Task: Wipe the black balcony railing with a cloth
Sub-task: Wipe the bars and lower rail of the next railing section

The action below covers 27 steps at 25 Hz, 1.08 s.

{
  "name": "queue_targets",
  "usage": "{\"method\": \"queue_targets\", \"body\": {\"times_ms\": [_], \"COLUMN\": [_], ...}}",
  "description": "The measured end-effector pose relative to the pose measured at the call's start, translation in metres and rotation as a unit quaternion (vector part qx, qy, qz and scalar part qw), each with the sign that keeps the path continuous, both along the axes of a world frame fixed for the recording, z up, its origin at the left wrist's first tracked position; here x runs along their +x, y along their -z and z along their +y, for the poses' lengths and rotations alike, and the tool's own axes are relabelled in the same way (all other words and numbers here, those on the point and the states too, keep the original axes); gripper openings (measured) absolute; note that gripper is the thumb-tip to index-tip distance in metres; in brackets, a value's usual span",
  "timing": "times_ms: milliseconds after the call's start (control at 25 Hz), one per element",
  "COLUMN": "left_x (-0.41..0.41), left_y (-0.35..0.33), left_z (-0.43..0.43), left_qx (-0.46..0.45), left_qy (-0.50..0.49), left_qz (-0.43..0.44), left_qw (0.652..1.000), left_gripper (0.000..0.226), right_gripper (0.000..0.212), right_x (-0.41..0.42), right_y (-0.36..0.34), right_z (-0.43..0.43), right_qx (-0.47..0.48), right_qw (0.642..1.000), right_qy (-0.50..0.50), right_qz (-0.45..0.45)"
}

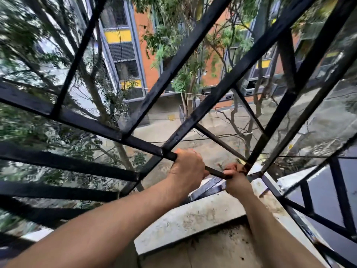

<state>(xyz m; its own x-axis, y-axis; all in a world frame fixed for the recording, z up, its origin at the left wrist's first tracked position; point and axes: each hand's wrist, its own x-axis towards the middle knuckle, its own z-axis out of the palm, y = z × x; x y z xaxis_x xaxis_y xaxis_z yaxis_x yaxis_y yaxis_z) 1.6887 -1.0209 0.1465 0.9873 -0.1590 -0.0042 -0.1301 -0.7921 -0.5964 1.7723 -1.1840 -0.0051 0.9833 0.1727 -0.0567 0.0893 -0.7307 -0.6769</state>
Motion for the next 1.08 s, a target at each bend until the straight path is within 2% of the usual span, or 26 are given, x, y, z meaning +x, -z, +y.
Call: {"method": "queue_targets", "body": {"times_ms": [80, 160, 240, 360, 400, 480, 560, 600, 640, 680, 720, 800, 840, 880, 920, 1000, 1040, 1080], "left_x": [0.006, 0.006, 0.005, -0.001, -0.006, -0.024, -0.053, -0.066, -0.076, -0.081, -0.081, -0.070, -0.062, -0.056, -0.050, -0.033, -0.028, -0.020], "left_y": [0.006, 0.008, 0.007, -0.007, -0.008, -0.028, -0.048, -0.054, -0.058, -0.066, -0.078, -0.098, -0.106, -0.114, -0.116, -0.117, -0.120, -0.123], "left_z": [0.004, 0.006, 0.003, 0.000, 0.000, 0.010, 0.026, 0.035, 0.043, 0.048, 0.049, 0.052, 0.052, 0.051, 0.050, 0.046, 0.041, 0.034], "left_qx": [-0.003, -0.019, -0.009, -0.020, -0.036, -0.122, -0.208, -0.258, -0.334, -0.418, -0.516, -0.692, -0.760, -0.811, -0.839, -0.870, -0.888, -0.895], "left_qy": [-0.013, -0.017, -0.040, 0.012, 0.011, 0.010, 0.118, 0.171, 0.203, 0.205, 0.178, 0.061, 0.017, -0.011, -0.023, -0.011, -0.005, 0.005], "left_qz": [-0.038, -0.052, -0.026, 0.032, 0.043, 0.023, -0.084, -0.163, -0.230, -0.255, -0.257, -0.193, -0.140, -0.094, -0.066, -0.025, -0.011, -0.008], "left_qw": [0.999, 0.998, 0.999, 0.999, 0.998, 0.992, 0.967, 0.937, 0.891, 0.847, 0.798, 0.692, 0.635, 0.578, 0.539, 0.493, 0.461, 0.446], "left_gripper": [0.064, 0.072, 0.071, 0.038, 0.034, 0.040, 0.035, 0.026, 0.020, 0.021, 0.027, 0.042, 0.048, 0.056, 0.062, 0.053, 0.051, 0.051], "right_gripper": [0.040, 0.053, 0.055, 0.043, 0.037, 0.037, 0.036, 0.026, 0.015, 0.016, 0.020, 0.012, 0.014, 0.023, 0.032, 0.051, 0.059, 0.063], "right_x": [-0.018, -0.047, -0.049, -0.031, -0.035, -0.068, -0.097, -0.101, -0.107, -0.111, -0.118, -0.139, -0.148, -0.157, -0.163, -0.158, -0.150, -0.132], "right_y": [-0.027, -0.050, -0.049, -0.089, -0.106, -0.129, -0.141, -0.147, -0.158, -0.174, -0.186, -0.212, -0.223, -0.230, -0.238, -0.257, -0.265, -0.278], "right_z": [0.017, 0.027, 0.027, 0.030, 0.039, 0.062, 0.079, 0.085, 0.092, 0.101, 0.112, 0.134, 0.140, 0.140, 0.134, 0.112, 0.097, 0.082], "right_qx": [0.155, 0.206, 0.160, 0.029, 0.019, 0.108, 0.230, 0.246, 0.240, 0.260, 0.321, 0.510, 0.569, 0.586, 0.553, 0.363, 0.260, 0.165], "right_qw": [0.982, 0.968, 0.980, 0.994, 0.995, 0.991, 0.970, 0.967, 0.970, 0.966, 0.946, 0.853, 0.812, 0.794, 0.810, 0.883, 0.888, 0.873], "right_qy": [-0.077, -0.113, -0.091, -0.073, -0.070, -0.081, -0.073, -0.050, -0.026, 0.005, 0.027, 0.074, 0.116, 0.157, 0.171, 0.115, 0.069, 0.040], "right_qz": [-0.073, -0.085, -0.073, 0.073, 0.073, 0.021, -0.038, -0.047, -0.034, 0.004, 0.041, 0.081, 0.047, -0.018, -0.096, -0.274, -0.373, -0.458]}}
